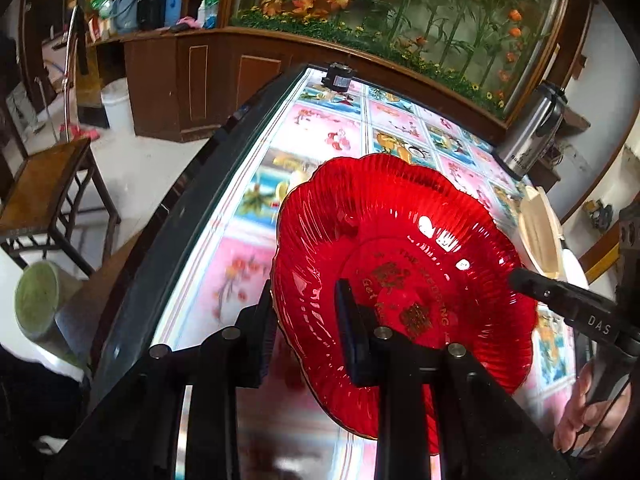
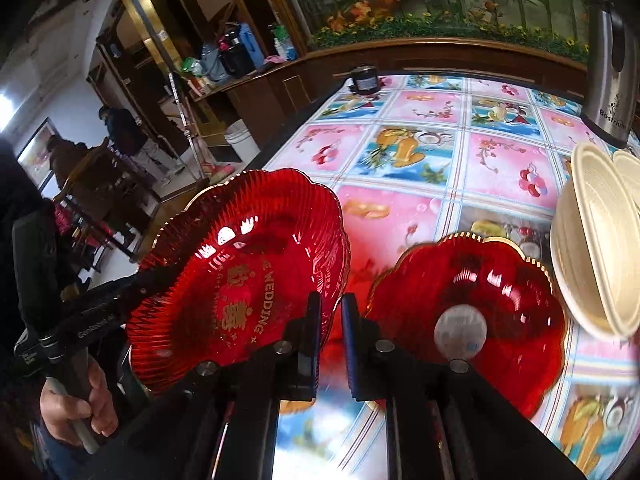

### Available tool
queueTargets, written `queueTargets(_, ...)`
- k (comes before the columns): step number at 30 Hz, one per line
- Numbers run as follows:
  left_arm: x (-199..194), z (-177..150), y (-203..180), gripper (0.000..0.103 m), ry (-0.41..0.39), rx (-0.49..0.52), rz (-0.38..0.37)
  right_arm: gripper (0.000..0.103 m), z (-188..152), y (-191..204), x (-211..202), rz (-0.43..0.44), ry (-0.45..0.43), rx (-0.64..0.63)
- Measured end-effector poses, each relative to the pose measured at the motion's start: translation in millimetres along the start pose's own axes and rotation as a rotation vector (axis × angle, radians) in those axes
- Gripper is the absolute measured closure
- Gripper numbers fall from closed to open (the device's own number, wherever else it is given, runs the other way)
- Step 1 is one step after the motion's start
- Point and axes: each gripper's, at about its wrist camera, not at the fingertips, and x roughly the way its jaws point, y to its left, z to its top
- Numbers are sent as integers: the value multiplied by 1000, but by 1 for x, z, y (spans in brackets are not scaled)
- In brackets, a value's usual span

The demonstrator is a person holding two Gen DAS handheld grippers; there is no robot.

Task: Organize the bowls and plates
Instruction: 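Carry the large red plate toward the table edge and lower it, opening the left tool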

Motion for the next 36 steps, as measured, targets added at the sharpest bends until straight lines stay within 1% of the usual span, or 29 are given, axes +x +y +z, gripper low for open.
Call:
queueTargets(3, -7, -15, 1, 79, -6, 8, 14, 91, -17, 4, -6, 28, 3, 3)
queueTargets(6, -11, -28, 1, 79, -1, 13, 20, 91, -33, 9, -11, 25, 9, -10)
queueTargets(13, -7, -42, 2, 79, 19, 8, 19, 90, -54, 5, -11, 51, 36, 14)
queueTargets(16, -2, -44, 3, 79, 27, 6, 28, 89, -58, 6, -9, 48, 45, 10)
queueTargets(24, 4, -49, 10, 79, 44, -15, 21, 89, -62, 4, 2, 61, 70, 25)
queueTargets(34, 3, -51, 13, 79, 46, -25, 16, 88, -64, 2, 5, 64, 82, 29)
queueTargets(36, 3, -51, 14, 76, 48, -31, 12, 88, -64, 3, 5, 71, 84, 32)
